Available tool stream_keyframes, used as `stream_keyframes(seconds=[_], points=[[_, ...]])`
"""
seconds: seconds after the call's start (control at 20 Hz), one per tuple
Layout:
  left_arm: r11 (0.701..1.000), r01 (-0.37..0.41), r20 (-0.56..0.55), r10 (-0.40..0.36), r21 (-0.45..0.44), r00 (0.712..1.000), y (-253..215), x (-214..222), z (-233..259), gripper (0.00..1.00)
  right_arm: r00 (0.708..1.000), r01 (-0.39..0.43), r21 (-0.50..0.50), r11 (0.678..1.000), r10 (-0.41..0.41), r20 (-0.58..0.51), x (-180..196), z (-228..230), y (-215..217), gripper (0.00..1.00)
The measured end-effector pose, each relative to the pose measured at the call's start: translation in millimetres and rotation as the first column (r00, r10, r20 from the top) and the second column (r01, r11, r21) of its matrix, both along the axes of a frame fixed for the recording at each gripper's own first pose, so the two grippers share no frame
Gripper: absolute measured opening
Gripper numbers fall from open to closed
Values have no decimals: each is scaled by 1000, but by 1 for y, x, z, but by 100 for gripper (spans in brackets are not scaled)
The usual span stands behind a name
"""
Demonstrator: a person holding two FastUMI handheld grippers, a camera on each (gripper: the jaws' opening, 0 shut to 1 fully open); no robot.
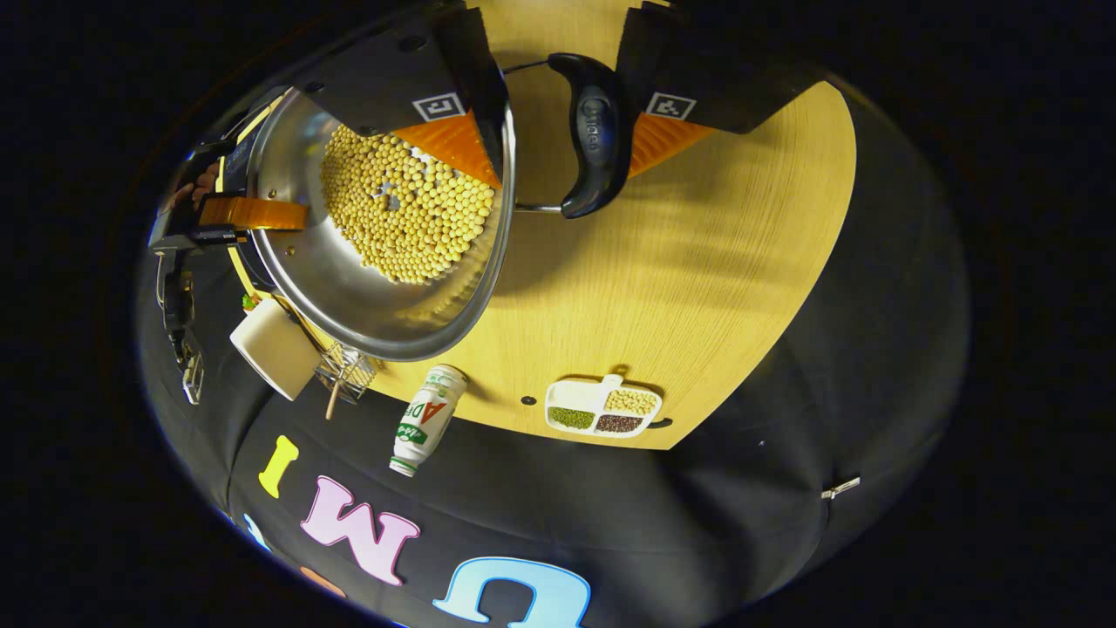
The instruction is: First push the handle of the pot to place it horizontally, then grasp the pot with both hands and set it on the induction cooktop.
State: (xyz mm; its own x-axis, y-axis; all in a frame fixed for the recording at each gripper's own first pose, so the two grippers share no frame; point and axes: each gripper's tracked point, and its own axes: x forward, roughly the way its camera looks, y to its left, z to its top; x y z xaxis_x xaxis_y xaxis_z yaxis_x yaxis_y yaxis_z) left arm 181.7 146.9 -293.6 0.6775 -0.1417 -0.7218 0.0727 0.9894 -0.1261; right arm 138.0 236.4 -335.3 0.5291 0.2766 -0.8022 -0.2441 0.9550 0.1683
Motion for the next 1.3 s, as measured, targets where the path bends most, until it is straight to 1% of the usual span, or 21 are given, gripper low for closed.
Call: stream_keyframes(seconds=[0.25,0.35,0.4,0.45,0.65,1.0,1.05,1.1,1.3], points=[[1000,25,0,-25,-7,1000,-45,-14,25,60,999,32,16,999,-33,36,-11,35,-42,56],[999,41,-4,-41,-12,999,-69,-15,31,60,998,50,18,999,-51,42,-13,45,-64,56],[999,50,-3,-50,-15,999,-82,-15,33,59,997,65,18,998,-66,47,-13,50,-77,56],[998,61,-1,-61,-15,998,-95,-15,35,60,995,78,17,997,-79,55,-14,55,-90,56],[996,87,-7,-87,-32,996,-146,-11,40,60,991,112,14,994,-113,69,-10,70,-141,56],[990,131,-24,-132,-43,991,-225,1,41,60,984,160,11,987,-161,80,3,86,-215,56],[990,136,-26,-137,-43,990,-233,3,41,60,983,166,11,986,-166,79,6,87,-224,51],[989,140,-28,-142,-44,989,-243,4,40,60,982,172,12,985,-172,78,7,88,-233,56],[986,158,-36,-159,-48,987,-276,12,36,60,978,193,9,981,-193,74,15,89,-264,56]])
